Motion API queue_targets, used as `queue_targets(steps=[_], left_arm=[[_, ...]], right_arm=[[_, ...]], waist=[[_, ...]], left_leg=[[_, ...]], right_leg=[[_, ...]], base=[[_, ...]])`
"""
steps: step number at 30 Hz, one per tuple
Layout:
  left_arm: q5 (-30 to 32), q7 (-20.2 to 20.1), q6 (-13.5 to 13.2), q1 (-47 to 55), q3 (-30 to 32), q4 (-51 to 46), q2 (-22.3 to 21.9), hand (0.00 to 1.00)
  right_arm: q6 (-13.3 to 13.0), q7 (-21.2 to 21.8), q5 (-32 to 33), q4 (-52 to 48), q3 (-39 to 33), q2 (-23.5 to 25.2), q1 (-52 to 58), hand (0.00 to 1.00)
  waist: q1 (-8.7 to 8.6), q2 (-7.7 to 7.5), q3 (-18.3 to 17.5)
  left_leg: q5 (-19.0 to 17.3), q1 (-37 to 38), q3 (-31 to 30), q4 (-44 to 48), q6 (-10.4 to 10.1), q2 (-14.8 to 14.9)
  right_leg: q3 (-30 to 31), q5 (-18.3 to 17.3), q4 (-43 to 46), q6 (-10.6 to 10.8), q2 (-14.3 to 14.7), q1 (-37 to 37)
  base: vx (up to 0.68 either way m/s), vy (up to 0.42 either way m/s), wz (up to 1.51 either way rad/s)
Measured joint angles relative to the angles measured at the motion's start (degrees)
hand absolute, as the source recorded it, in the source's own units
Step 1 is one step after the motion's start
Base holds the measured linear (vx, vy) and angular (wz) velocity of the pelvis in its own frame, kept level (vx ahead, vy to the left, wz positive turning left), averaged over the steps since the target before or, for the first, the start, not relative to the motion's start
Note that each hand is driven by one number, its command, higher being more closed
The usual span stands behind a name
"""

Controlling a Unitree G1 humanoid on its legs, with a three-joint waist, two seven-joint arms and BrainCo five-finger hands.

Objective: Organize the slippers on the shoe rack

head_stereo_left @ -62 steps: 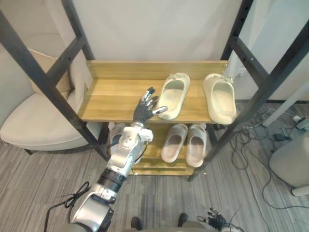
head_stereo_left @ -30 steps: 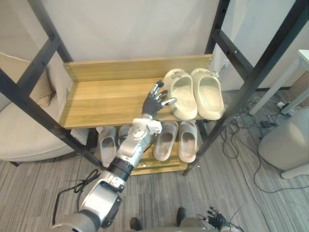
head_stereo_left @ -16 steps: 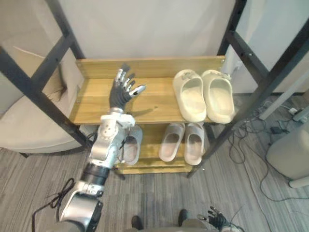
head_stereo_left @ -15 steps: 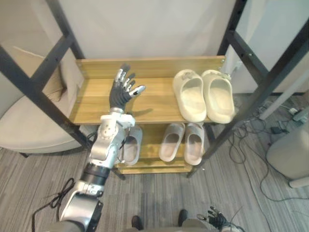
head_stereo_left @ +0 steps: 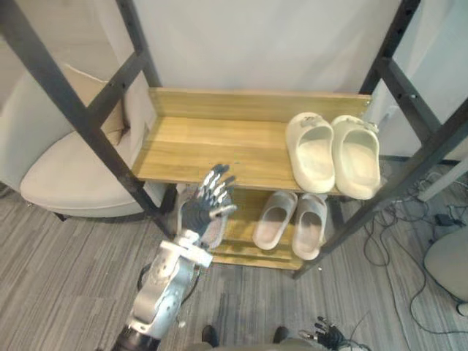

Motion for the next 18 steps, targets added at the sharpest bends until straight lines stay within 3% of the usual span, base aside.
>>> queue_targets(steps=[3, 7, 14, 18], left_arm=[[0.53, -1.97, 0.64, 6.56, 0.99, 4.33, -0.11, 0.0], [2.86, -3.08, 1.52, 8.82, 2.69, 14.6, -0.43, 0.0], [17.53, -2.06, 1.4, 7.6, 7.33, 34.95, -3.52, 0.0], [27.36, 2.34, 1.45, 6.22, 11.43, 45.94, -5.49, 0.0]], right_arm=[[-0.08, 0.02, -1.99, 1.3, 0.0, 0.02, 0.0, 0.0], [-0.14, 0.04, -2.13, 1.31, -0.01, 0.04, -0.34, 0.0], [-0.58, 0.05, -2.13, 1.28, -0.01, 0.36, -2.04, 0.0], [-0.63, -0.6, -2.13, 1.28, -0.06, 0.9, -2.53, 0.0]], waist=[[1.75, -0.72, -1.38], [2.62, -1.18, -1.87], [2.99, -1.6, -2.18], [2.99, -2.07, -2.36]], left_leg=[[0.0, -0.02, -0.45, 0.0, 0.0, 0.03], [0.23, -0.02, -1.67, 0.0, 0.13, -0.15], [0.42, 0.44, -2.07, -0.02, 0.28, -0.39], [0.42, 0.43, -1.95, -0.02, 0.28, -0.44]], right_leg=[[-0.32, -0.44, 0.31, 0.08, -0.01, 0.04], [-1.54, -0.84, 0.76, 0.3, -0.23, 0.55], [-1.76, -1.54, 1.75, 0.47, -0.69, 0.88], [-1.68, -1.57, 1.74, 0.54, -0.75, 0.84]], base=[[0.01, -0.005, 0.09], [-0.01, -0.005, 0.15], [0.0, 0.0, 0.04], [0.0, 0.0, 0.0]])
